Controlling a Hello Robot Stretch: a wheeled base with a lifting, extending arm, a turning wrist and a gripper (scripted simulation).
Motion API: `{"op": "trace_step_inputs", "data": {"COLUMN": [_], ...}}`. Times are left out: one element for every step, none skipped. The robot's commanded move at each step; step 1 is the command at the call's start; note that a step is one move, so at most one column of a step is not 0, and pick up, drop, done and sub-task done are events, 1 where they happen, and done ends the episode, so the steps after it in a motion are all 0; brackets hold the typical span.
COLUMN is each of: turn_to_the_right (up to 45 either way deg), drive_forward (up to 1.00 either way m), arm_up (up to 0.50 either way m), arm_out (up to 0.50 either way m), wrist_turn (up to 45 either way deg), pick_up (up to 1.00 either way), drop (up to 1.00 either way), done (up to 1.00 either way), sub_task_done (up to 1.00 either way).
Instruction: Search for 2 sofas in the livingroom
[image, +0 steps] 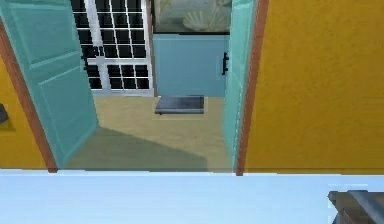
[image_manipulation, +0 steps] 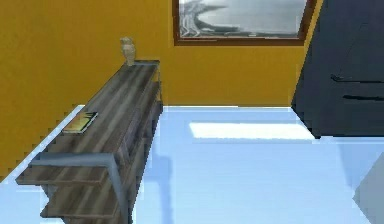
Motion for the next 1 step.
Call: {"op": "trace_step_inputs", "data": {"turn_to_the_right": [0.0], "drive_forward": [0.05], "arm_up": [0.0], "arm_out": [0.0], "wrist_turn": [0.0], "pick_up": [0.0], "drop": [0.0], "done": [0.0], "sub_task_done": [0.0]}}
